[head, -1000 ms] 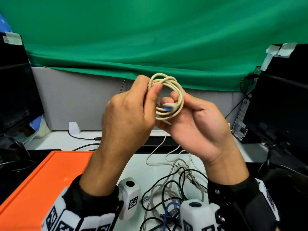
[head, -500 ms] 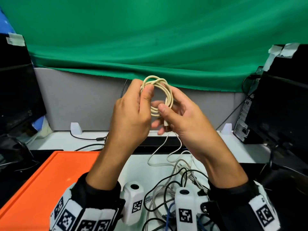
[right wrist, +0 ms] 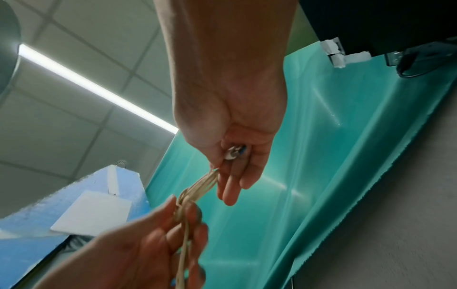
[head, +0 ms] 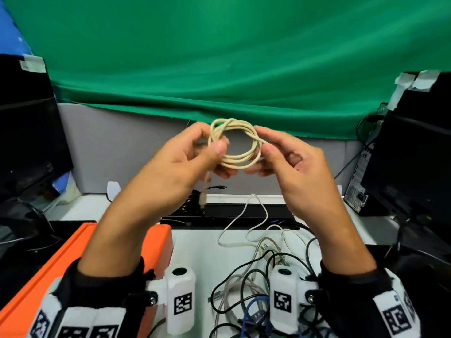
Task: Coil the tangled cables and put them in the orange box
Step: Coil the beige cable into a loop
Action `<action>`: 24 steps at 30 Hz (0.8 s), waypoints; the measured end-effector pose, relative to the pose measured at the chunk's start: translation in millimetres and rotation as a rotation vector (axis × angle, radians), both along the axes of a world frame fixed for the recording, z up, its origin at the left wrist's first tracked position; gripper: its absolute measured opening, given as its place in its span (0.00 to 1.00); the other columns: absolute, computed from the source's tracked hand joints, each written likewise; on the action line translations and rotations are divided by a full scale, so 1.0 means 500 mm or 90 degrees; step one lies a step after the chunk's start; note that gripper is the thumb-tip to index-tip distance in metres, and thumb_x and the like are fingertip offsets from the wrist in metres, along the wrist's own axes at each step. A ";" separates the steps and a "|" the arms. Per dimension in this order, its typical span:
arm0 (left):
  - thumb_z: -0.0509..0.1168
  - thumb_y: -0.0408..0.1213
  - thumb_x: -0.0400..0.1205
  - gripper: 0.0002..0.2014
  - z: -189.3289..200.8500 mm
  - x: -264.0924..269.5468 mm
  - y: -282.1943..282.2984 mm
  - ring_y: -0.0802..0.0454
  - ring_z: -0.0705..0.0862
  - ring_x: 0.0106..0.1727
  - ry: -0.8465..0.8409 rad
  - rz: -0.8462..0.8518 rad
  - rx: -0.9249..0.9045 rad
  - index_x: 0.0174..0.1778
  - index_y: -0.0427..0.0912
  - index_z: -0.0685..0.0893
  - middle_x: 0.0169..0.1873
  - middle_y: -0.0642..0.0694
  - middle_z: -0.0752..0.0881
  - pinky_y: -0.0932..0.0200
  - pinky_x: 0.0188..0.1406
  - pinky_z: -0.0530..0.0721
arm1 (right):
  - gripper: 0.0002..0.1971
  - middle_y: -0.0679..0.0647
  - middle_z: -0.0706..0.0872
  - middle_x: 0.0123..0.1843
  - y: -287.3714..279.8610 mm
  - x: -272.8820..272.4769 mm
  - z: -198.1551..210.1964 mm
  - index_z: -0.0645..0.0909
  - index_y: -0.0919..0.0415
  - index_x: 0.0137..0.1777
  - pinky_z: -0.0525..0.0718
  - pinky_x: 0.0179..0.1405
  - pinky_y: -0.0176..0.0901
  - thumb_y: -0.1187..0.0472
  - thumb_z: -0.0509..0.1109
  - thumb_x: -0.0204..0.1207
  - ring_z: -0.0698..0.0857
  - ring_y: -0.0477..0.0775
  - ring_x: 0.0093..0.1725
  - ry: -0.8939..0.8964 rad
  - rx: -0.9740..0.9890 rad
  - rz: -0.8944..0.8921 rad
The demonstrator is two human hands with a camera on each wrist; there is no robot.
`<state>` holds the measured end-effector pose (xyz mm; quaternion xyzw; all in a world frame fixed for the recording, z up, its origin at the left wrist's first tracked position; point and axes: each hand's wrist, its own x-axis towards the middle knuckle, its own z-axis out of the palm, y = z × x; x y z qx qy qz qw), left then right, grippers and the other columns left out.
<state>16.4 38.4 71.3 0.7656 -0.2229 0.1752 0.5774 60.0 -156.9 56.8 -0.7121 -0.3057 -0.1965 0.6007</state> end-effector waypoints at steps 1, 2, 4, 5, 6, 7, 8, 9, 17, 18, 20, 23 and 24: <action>0.64 0.39 0.89 0.06 0.002 -0.002 0.007 0.45 0.91 0.45 0.026 -0.015 0.030 0.55 0.40 0.80 0.41 0.47 0.92 0.62 0.42 0.84 | 0.15 0.48 0.95 0.49 -0.003 0.001 0.001 0.86 0.54 0.68 0.90 0.51 0.47 0.66 0.65 0.88 0.93 0.46 0.45 0.008 0.015 0.007; 0.64 0.36 0.88 0.04 0.004 -0.004 0.009 0.44 0.92 0.45 0.045 -0.015 0.037 0.55 0.40 0.79 0.43 0.45 0.93 0.60 0.43 0.86 | 0.14 0.48 0.95 0.49 -0.005 0.002 0.002 0.86 0.55 0.67 0.90 0.51 0.46 0.66 0.65 0.87 0.93 0.46 0.47 0.017 0.029 0.016; 0.63 0.31 0.88 0.01 0.006 -0.002 0.003 0.41 0.93 0.40 0.066 0.004 -0.012 0.52 0.40 0.79 0.40 0.46 0.93 0.52 0.41 0.89 | 0.12 0.51 0.95 0.49 0.000 -0.001 0.003 0.86 0.55 0.66 0.91 0.50 0.46 0.65 0.66 0.87 0.94 0.49 0.49 0.060 0.074 0.045; 0.63 0.30 0.88 0.02 0.006 0.000 -0.002 0.40 0.93 0.38 0.065 0.021 -0.051 0.51 0.41 0.79 0.37 0.48 0.92 0.51 0.38 0.91 | 0.11 0.52 0.95 0.49 0.007 -0.003 0.002 0.86 0.56 0.65 0.91 0.49 0.46 0.64 0.67 0.87 0.94 0.51 0.49 0.098 0.110 0.063; 0.63 0.29 0.88 0.03 0.004 0.005 -0.008 0.40 0.93 0.37 0.058 0.040 -0.088 0.51 0.41 0.78 0.34 0.48 0.91 0.51 0.36 0.92 | 0.10 0.54 0.95 0.49 0.017 -0.004 0.001 0.86 0.57 0.63 0.91 0.47 0.46 0.63 0.67 0.86 0.94 0.53 0.49 0.144 0.148 0.085; 0.63 0.29 0.88 0.04 0.001 0.012 -0.014 0.40 0.94 0.37 0.051 0.057 -0.118 0.50 0.41 0.79 0.33 0.48 0.90 0.51 0.36 0.92 | 0.09 0.54 0.95 0.50 0.027 -0.006 -0.002 0.86 0.57 0.61 0.91 0.47 0.47 0.60 0.67 0.87 0.94 0.55 0.48 0.190 0.179 0.104; 0.63 0.29 0.88 0.04 -0.005 0.019 -0.019 0.42 0.94 0.38 0.042 0.075 -0.142 0.50 0.41 0.79 0.33 0.47 0.91 0.51 0.39 0.93 | 0.10 0.55 0.95 0.51 0.037 -0.007 -0.005 0.87 0.57 0.60 0.91 0.48 0.48 0.57 0.66 0.87 0.94 0.57 0.49 0.228 0.199 0.113; 0.63 0.29 0.88 0.04 -0.011 0.026 -0.023 0.46 0.94 0.39 0.030 0.091 -0.156 0.50 0.42 0.80 0.34 0.47 0.92 0.54 0.42 0.92 | 0.11 0.55 0.94 0.53 0.047 -0.008 -0.008 0.87 0.56 0.60 0.91 0.51 0.50 0.54 0.64 0.88 0.94 0.58 0.50 0.253 0.211 0.114; 0.66 0.35 0.88 0.01 -0.029 0.042 -0.041 0.47 0.92 0.40 0.030 0.172 -0.134 0.52 0.45 0.82 0.38 0.48 0.94 0.53 0.34 0.89 | 0.15 0.64 0.93 0.53 0.092 -0.011 -0.029 0.80 0.56 0.69 0.92 0.36 0.47 0.51 0.57 0.92 0.94 0.59 0.40 0.411 0.328 0.224; 0.65 0.34 0.88 0.01 -0.030 0.041 -0.042 0.50 0.91 0.36 0.045 0.170 -0.133 0.53 0.43 0.82 0.37 0.48 0.94 0.57 0.30 0.88 | 0.15 0.64 0.94 0.52 0.095 -0.009 -0.033 0.81 0.58 0.66 0.92 0.34 0.46 0.52 0.56 0.92 0.93 0.59 0.38 0.405 0.332 0.214; 0.65 0.35 0.88 0.04 -0.032 0.043 -0.038 0.62 0.86 0.29 0.055 0.183 -0.102 0.54 0.39 0.82 0.32 0.52 0.92 0.70 0.29 0.81 | 0.15 0.63 0.94 0.48 0.098 -0.002 -0.040 0.83 0.61 0.60 0.91 0.32 0.45 0.54 0.57 0.92 0.93 0.58 0.36 0.387 0.327 0.180; 0.67 0.44 0.87 0.07 -0.031 0.043 -0.029 0.70 0.81 0.25 0.054 0.210 -0.018 0.55 0.44 0.82 0.34 0.56 0.92 0.73 0.30 0.74 | 0.15 0.61 0.94 0.46 0.089 0.005 -0.042 0.84 0.62 0.61 0.91 0.31 0.45 0.54 0.58 0.92 0.92 0.57 0.34 0.361 0.291 0.128; 0.67 0.49 0.86 0.09 -0.029 0.041 -0.023 0.70 0.82 0.28 0.063 0.218 0.001 0.56 0.48 0.82 0.37 0.56 0.93 0.70 0.33 0.76 | 0.15 0.61 0.94 0.46 0.083 0.005 -0.040 0.84 0.62 0.62 0.91 0.31 0.45 0.54 0.58 0.92 0.93 0.57 0.35 0.354 0.279 0.116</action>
